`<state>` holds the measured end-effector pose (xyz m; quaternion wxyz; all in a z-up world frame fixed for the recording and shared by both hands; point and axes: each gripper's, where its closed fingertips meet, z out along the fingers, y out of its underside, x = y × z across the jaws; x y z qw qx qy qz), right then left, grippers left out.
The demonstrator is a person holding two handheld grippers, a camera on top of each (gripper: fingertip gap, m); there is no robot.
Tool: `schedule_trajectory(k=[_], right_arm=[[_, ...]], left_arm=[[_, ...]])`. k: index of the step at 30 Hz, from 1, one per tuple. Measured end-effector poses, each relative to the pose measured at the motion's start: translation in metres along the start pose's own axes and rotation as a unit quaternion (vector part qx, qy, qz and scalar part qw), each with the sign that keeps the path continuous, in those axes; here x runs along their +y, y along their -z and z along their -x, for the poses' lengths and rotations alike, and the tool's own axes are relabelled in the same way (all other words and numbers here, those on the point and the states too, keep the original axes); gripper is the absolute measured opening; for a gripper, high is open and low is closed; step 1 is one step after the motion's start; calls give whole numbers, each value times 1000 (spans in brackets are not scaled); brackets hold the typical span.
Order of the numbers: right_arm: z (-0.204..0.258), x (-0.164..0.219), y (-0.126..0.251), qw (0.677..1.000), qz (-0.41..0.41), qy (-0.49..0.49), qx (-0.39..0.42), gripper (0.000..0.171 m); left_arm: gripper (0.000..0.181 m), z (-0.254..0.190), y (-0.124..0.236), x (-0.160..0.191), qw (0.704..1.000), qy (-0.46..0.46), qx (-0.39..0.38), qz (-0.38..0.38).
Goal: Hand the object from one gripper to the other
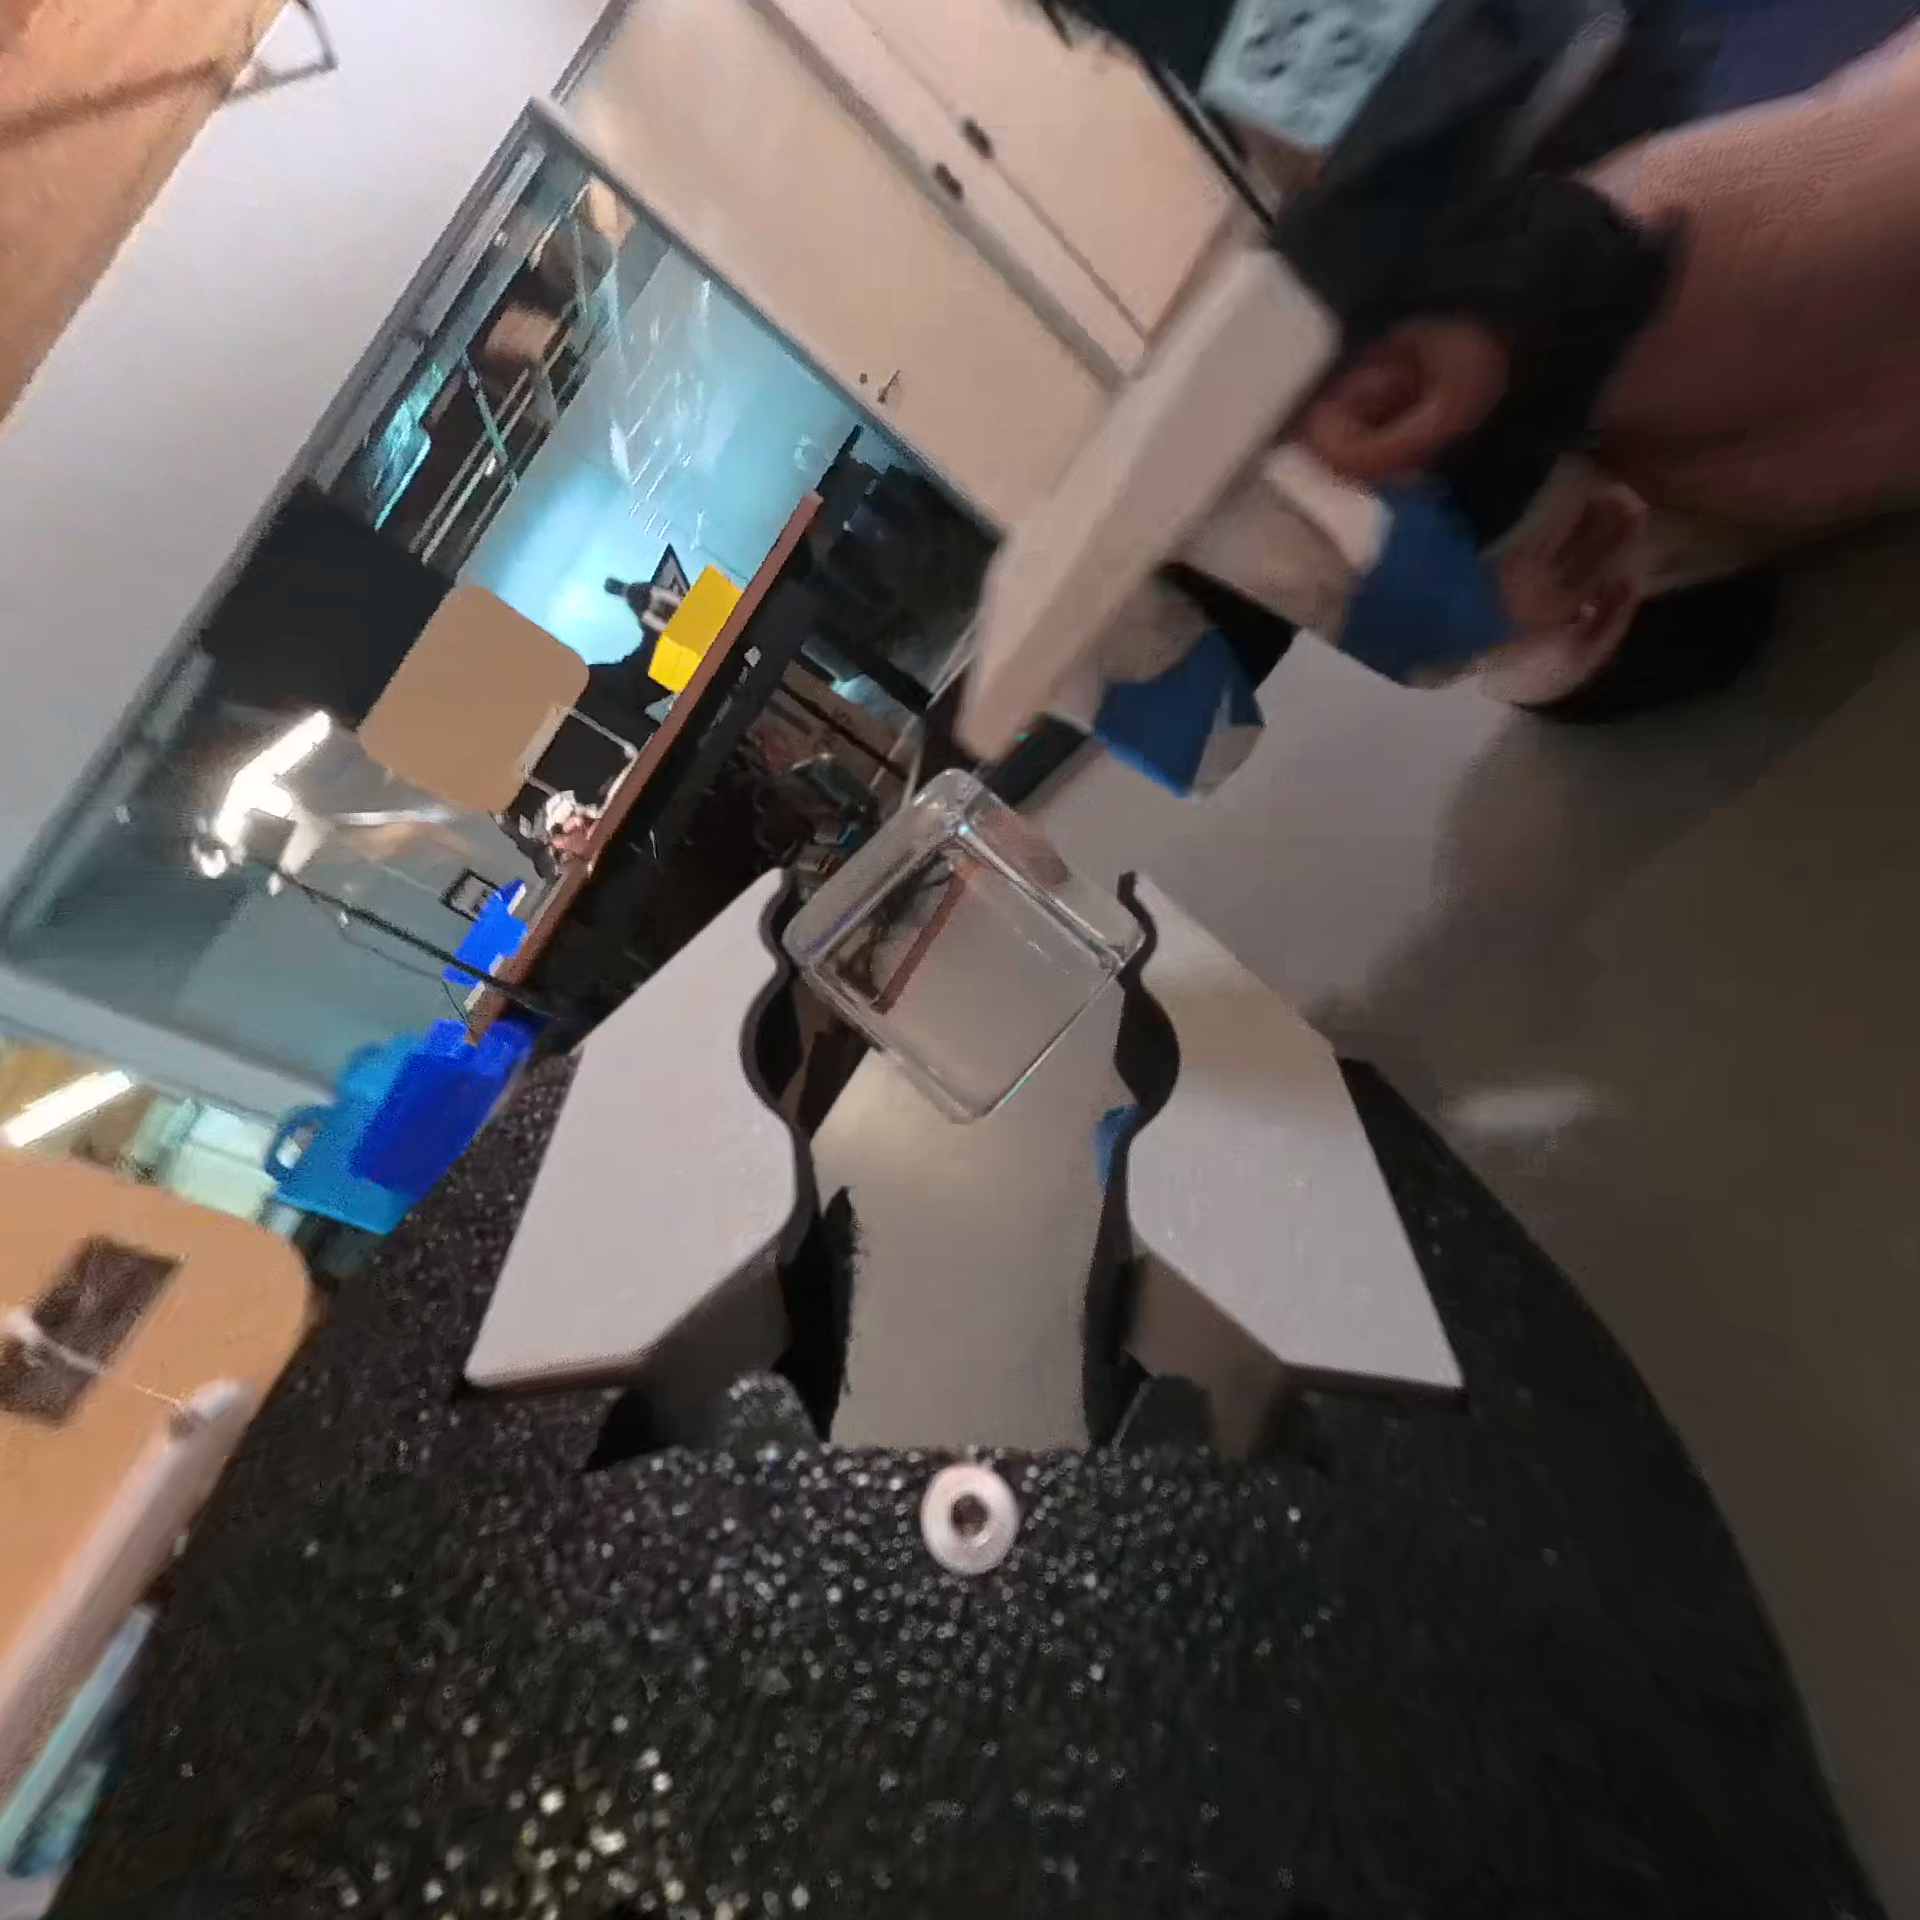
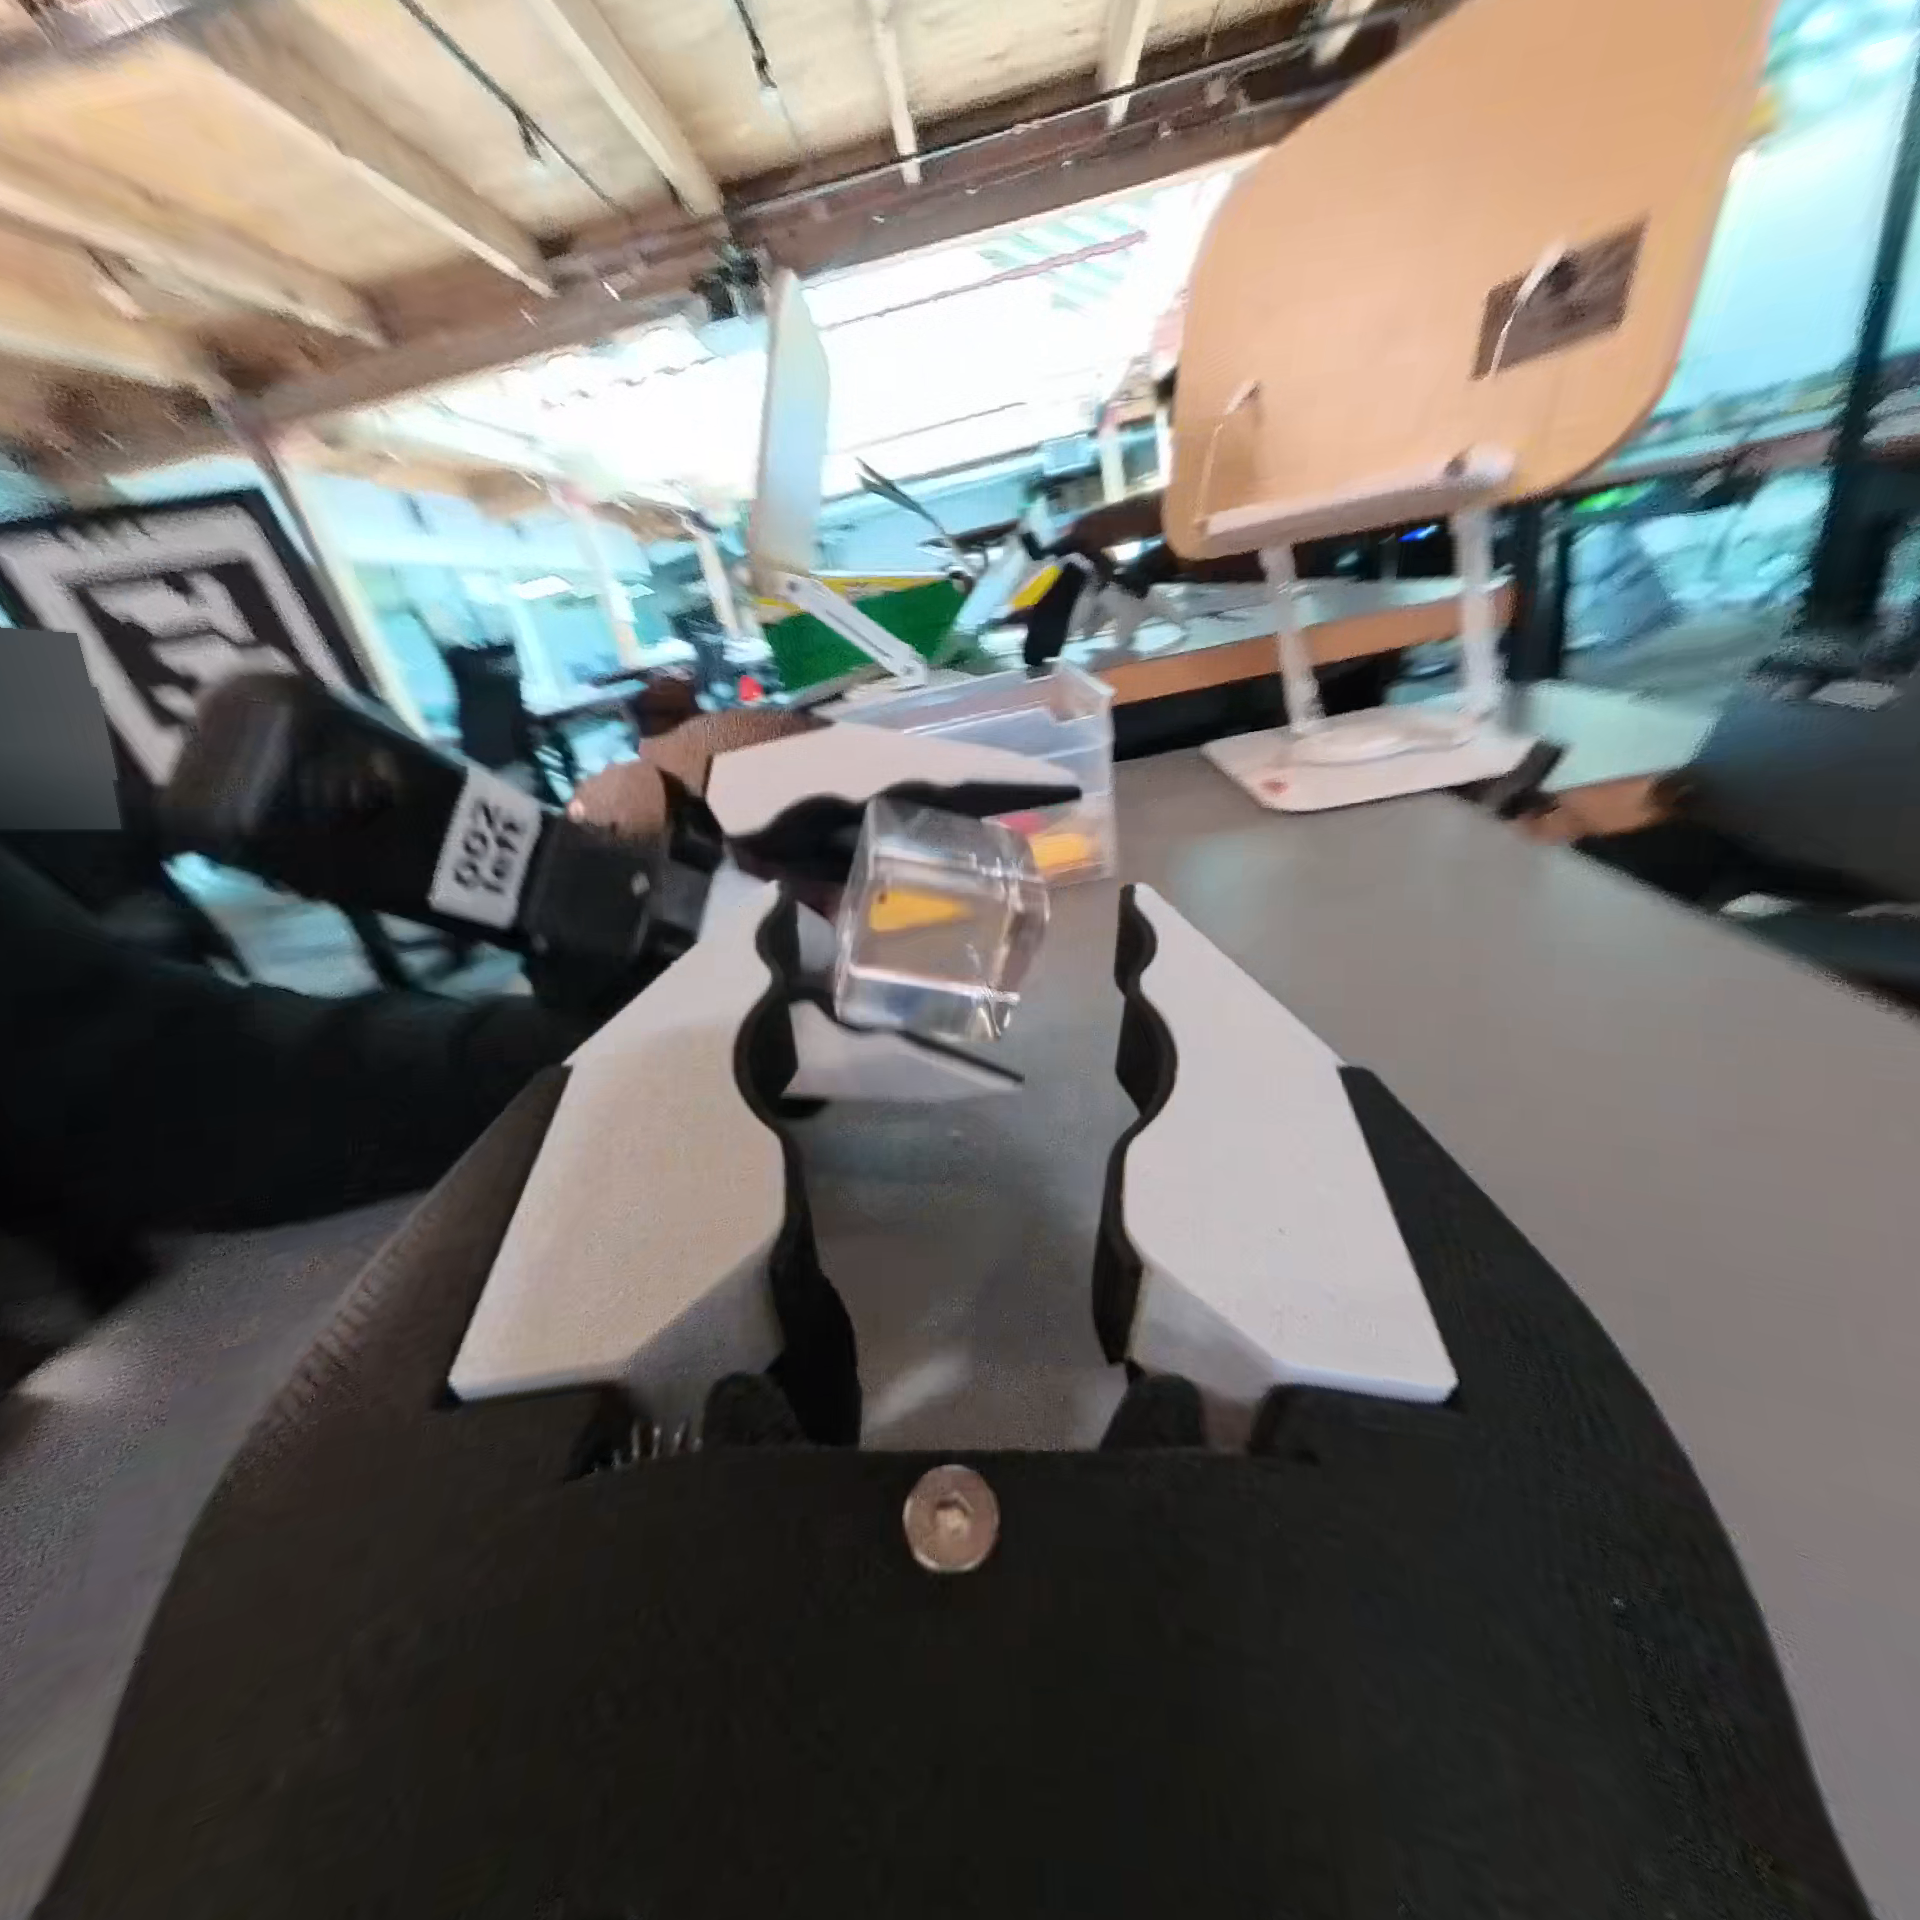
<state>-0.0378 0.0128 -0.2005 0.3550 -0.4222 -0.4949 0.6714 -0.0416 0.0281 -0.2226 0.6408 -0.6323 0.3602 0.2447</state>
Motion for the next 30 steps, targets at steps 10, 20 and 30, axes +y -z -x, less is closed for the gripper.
schedule_trajectory(k=[10, 20, 30], right_arm=[[-8, 19, -27, 997, 34, -38, 59, 59], [27, 17, -17, 976, 37, -176, -122, 43], [58, 4, -5, 928, 18, -263, -262, 43]], left_arm=[[59, 9, 0, 11, 997, -56, -41, 42], [59, -6, 11, -24, 997, -50, 3, -60], [71, -7, 27, -59, 987, -22, 1, -162]])
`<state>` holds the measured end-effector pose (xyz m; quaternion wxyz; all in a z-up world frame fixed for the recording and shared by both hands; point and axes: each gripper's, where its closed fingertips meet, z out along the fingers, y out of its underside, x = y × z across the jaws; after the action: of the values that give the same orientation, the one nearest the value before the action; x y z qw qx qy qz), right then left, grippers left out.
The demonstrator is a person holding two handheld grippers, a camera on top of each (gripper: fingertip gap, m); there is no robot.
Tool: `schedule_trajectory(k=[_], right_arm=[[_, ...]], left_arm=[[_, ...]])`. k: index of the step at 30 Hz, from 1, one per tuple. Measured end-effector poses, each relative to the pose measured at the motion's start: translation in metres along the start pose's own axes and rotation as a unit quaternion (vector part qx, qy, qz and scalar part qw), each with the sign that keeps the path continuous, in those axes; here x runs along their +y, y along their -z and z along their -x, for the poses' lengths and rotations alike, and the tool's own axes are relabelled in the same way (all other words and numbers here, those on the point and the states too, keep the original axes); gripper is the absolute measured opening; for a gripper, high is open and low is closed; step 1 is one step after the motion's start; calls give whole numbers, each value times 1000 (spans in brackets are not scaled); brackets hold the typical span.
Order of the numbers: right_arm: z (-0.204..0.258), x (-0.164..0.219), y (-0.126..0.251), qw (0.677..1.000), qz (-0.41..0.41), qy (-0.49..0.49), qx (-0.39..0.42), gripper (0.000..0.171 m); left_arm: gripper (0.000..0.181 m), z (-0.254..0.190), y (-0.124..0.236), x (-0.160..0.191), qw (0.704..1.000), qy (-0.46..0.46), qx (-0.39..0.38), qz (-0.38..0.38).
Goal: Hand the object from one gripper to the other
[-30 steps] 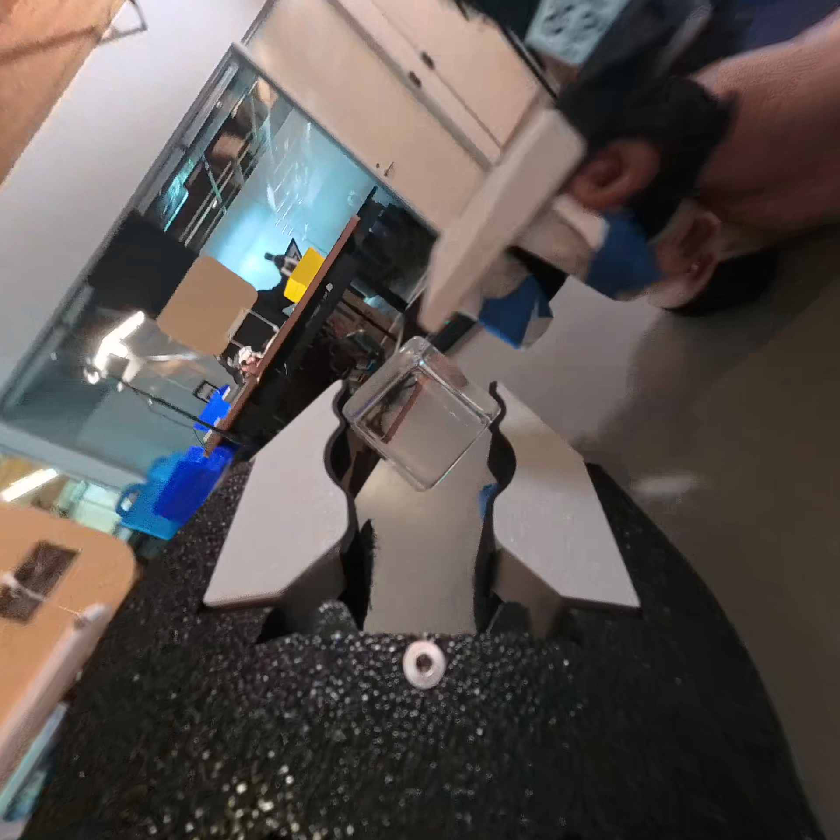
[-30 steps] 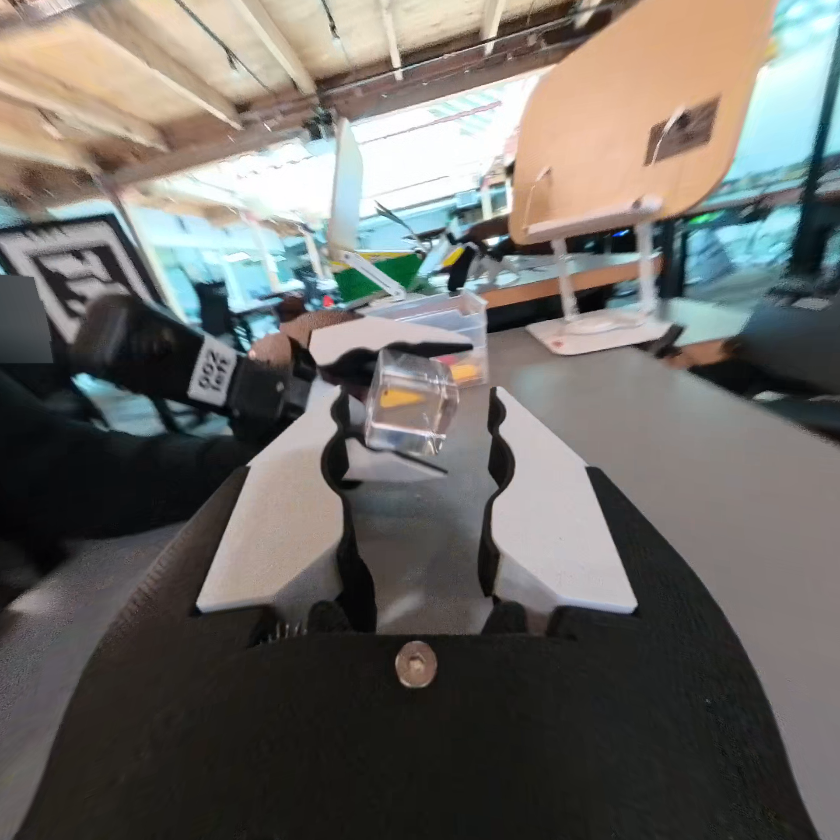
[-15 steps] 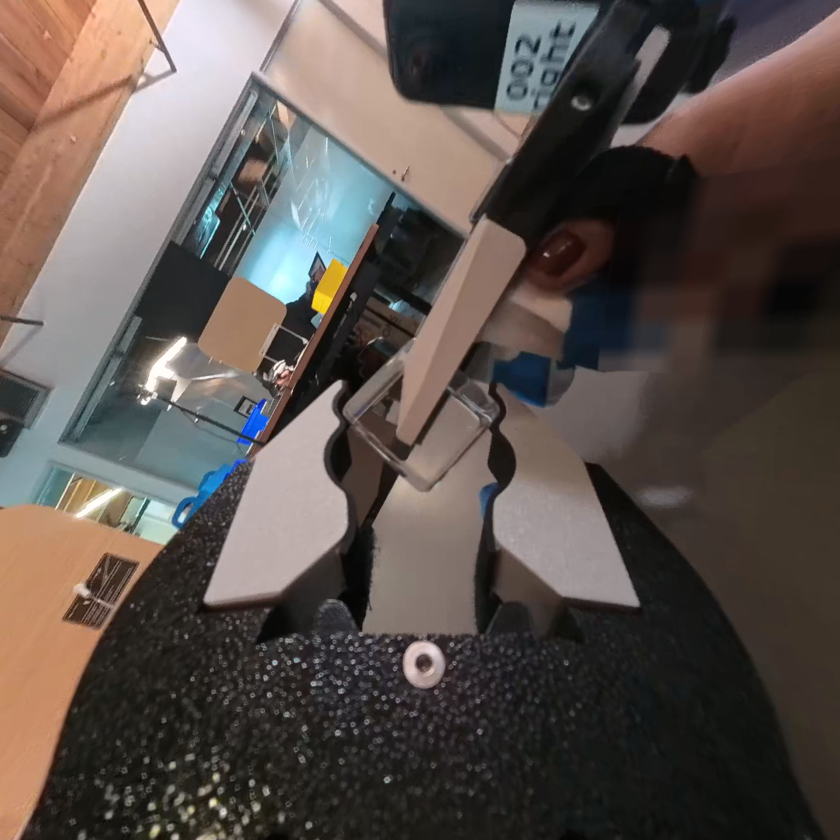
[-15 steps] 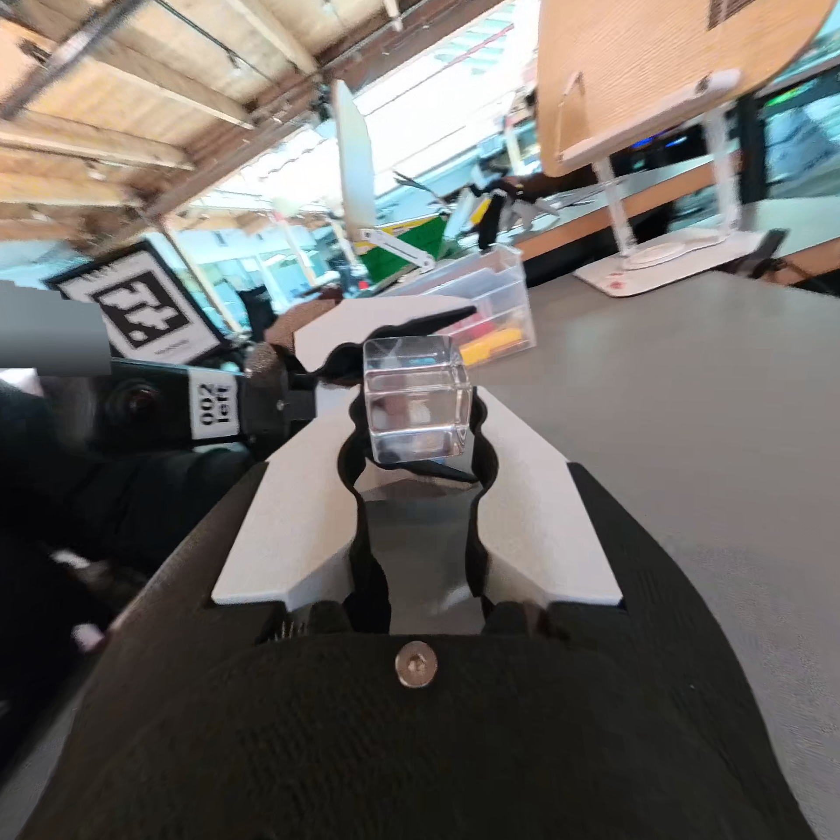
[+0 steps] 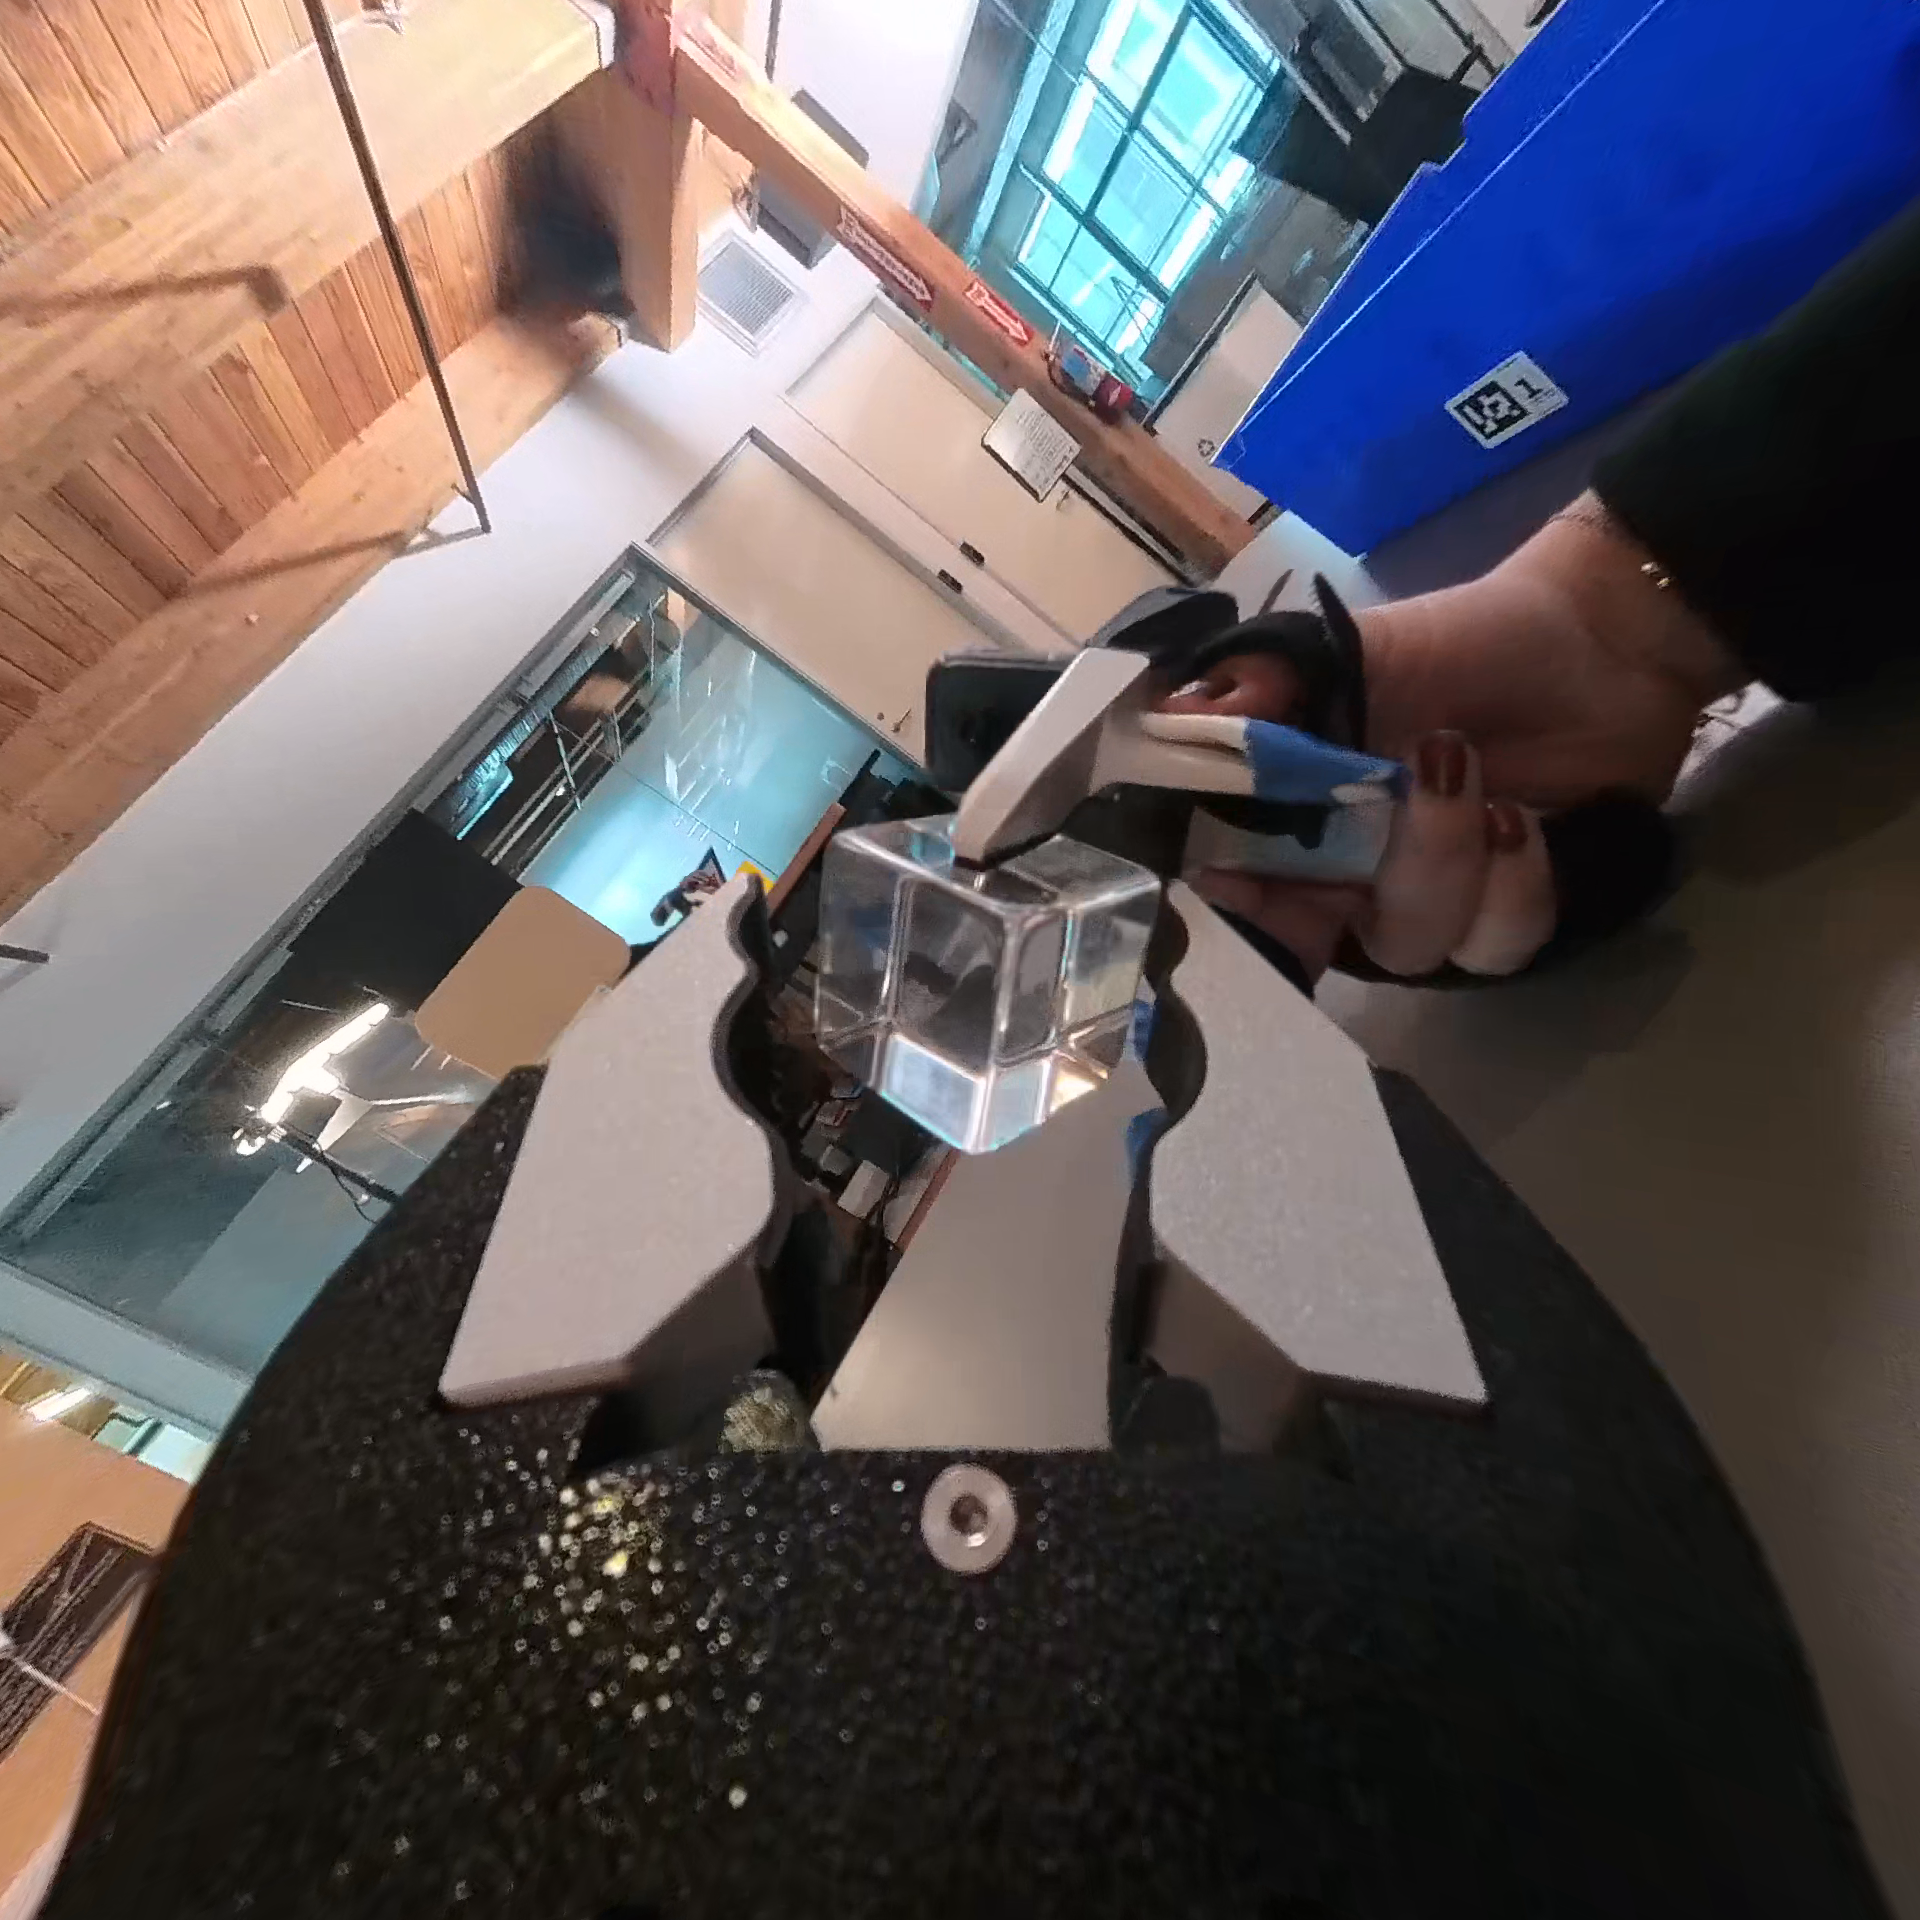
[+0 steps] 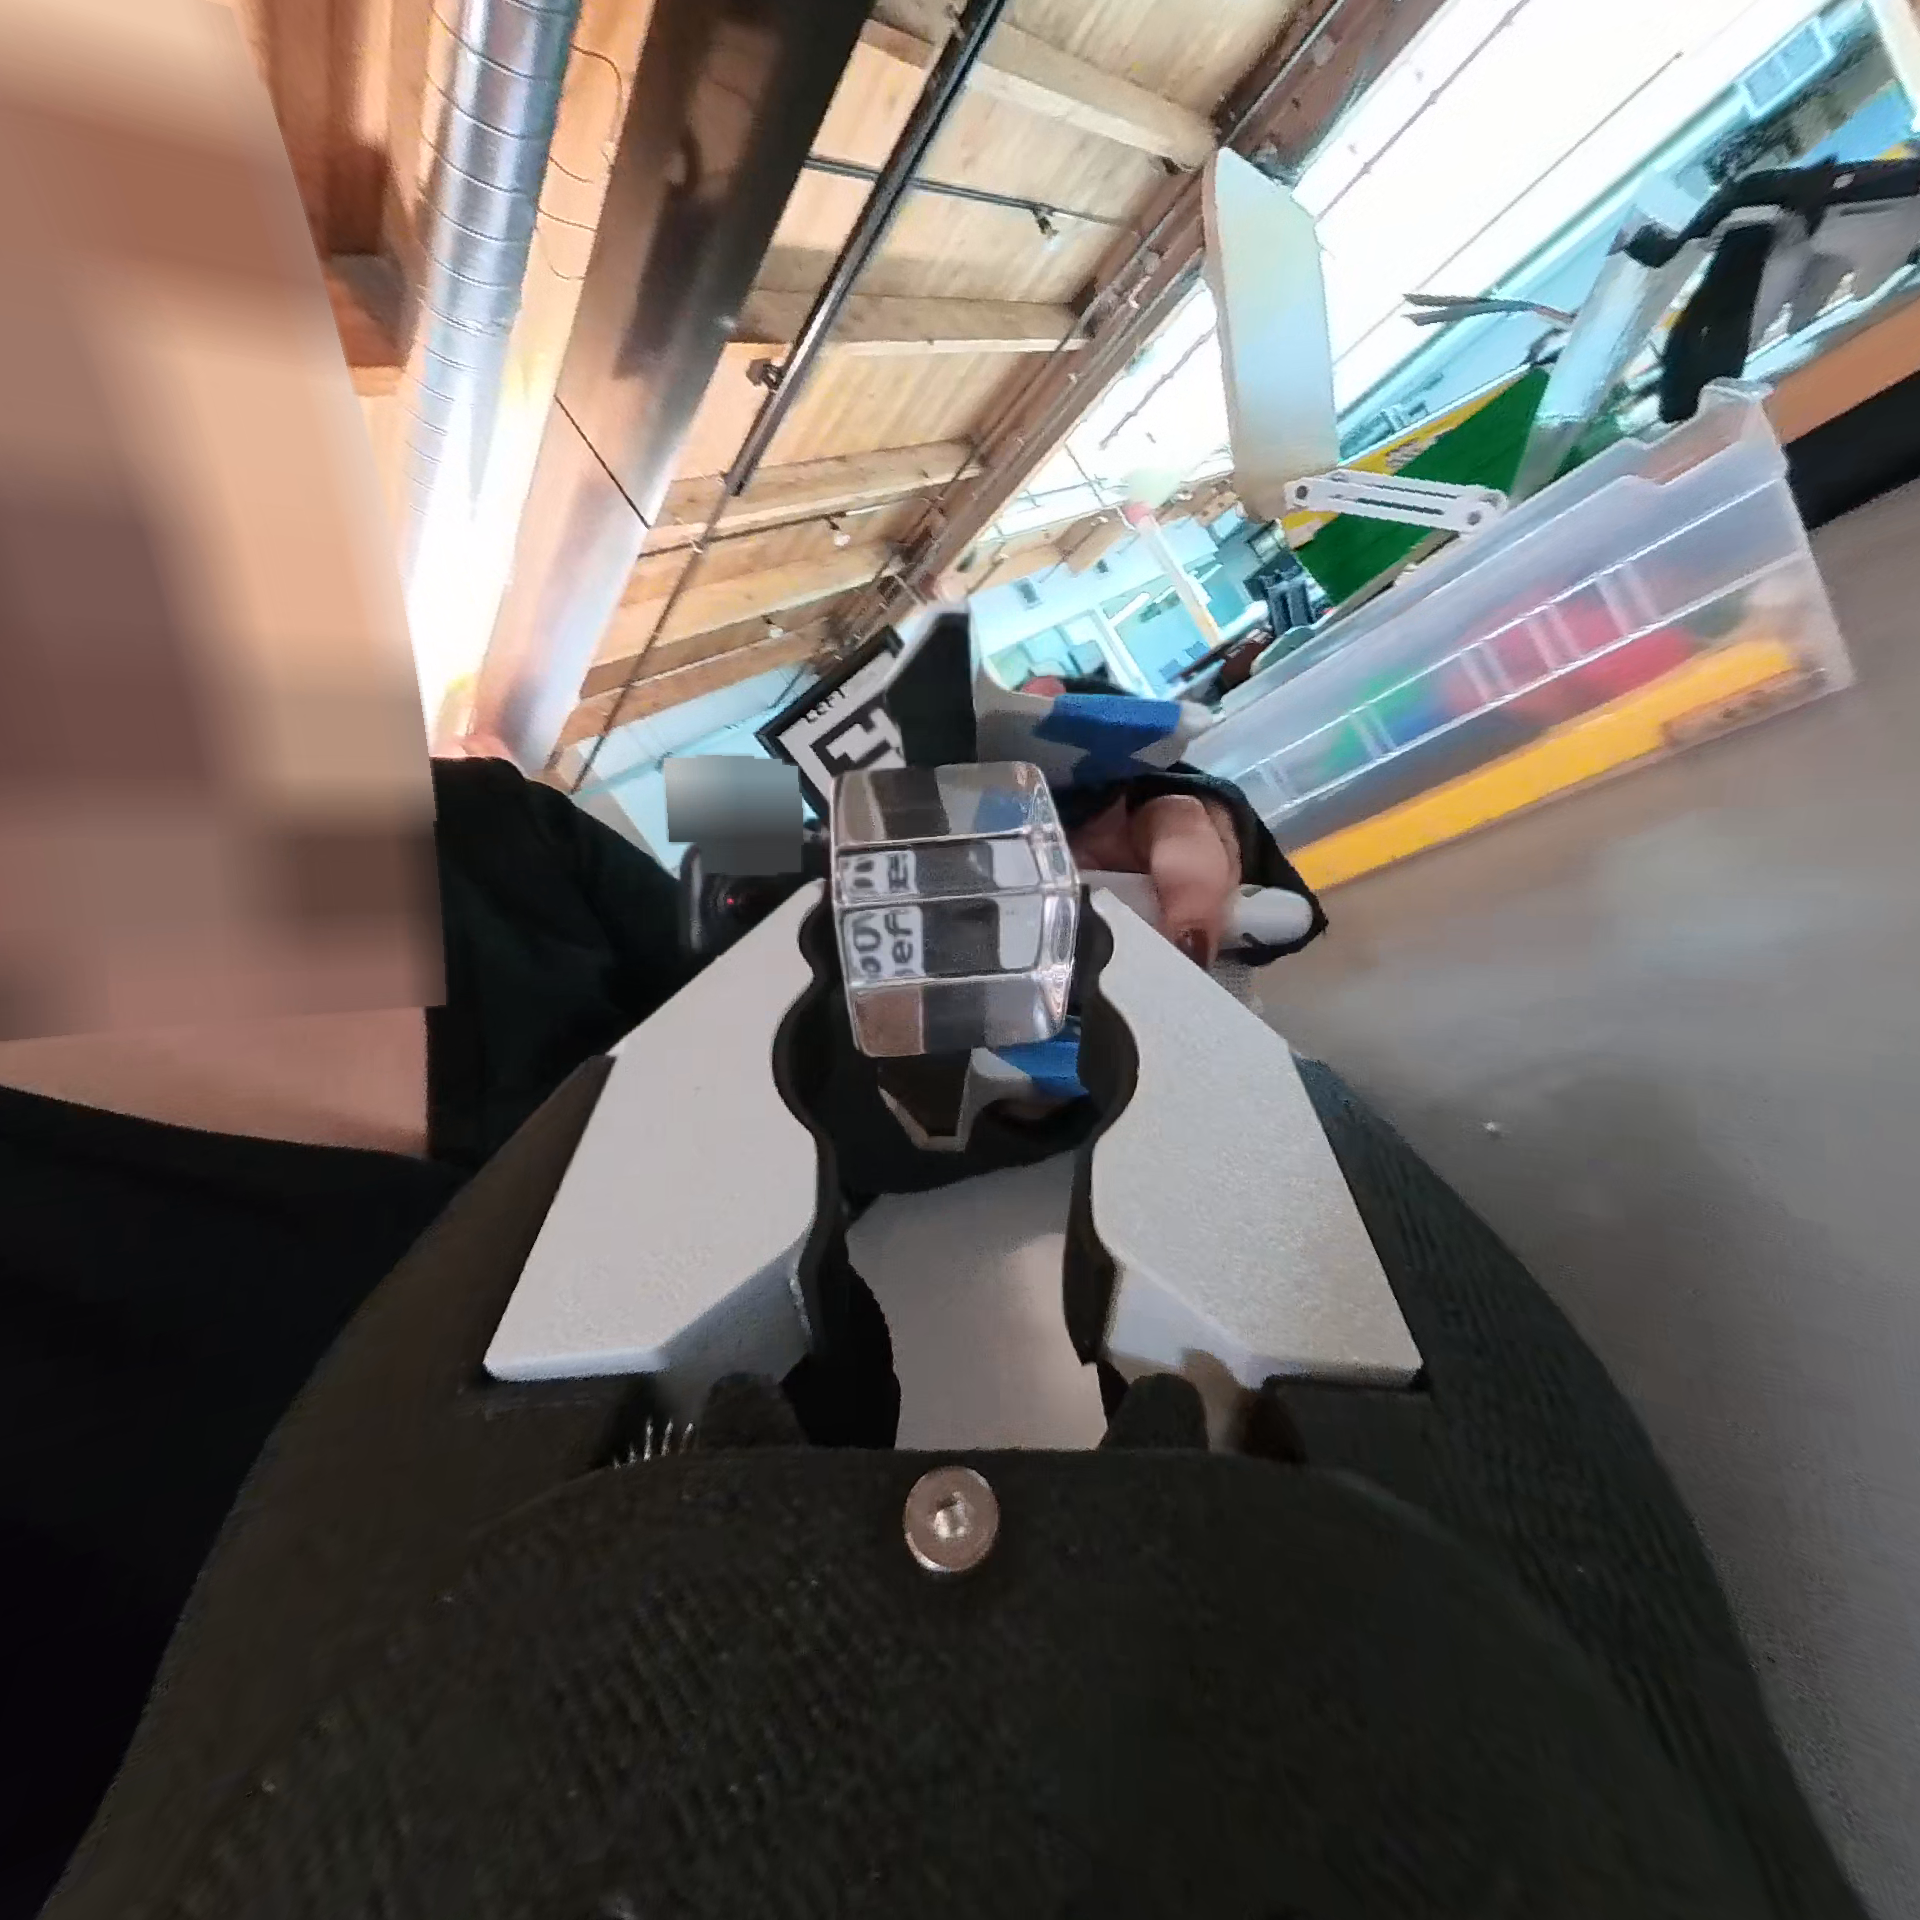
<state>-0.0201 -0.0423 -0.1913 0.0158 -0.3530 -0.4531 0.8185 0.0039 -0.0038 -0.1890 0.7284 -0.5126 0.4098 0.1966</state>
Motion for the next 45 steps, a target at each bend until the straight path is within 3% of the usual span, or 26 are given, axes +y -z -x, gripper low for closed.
schedule_trajectory(k=[10, 18, 23, 28, 32, 34, 36, 42, 45], right_arm=[[-17, -20, 0, 996, -81, -5, 40, 43], [-27, -29, -12, 985, -163, -40, 39, 44], [-30, -32, -11, 982, -180, -41, 44, 43], [-30, -50, 8, 966, -223, 60, 117, 58], [-20, -72, 36, 909, -239, 240, 242, 67], [-13, -75, 42, 867, -210, 338, 300, 67], [-8, -77, 46, 821, -189, 413, 346, 67], [-14, -62, 27, 708, -62, 565, 420, 80], [-20, -51, 13, 621, 11, 643, 447, 80]], left_arm=[[77, 14, -4, 12, 996, -36, -64, 55], [48, 33, 1, 25, 988, -33, -117, 100], [46, 35, 1, 29, 986, -31, -117, 110], [44, 39, 2, 37, 986, 45, -112, 112], [44, 45, 5, 36, 971, 224, -75, 36], [44, 46, 5, 31, 937, 345, -39, -23], [44, 50, 8, 23, 884, 457, -8, -96], [43, 73, 22, 24, 651, 707, 48, -271], [43, 70, 21, 29, 575, 760, 77, -294]])
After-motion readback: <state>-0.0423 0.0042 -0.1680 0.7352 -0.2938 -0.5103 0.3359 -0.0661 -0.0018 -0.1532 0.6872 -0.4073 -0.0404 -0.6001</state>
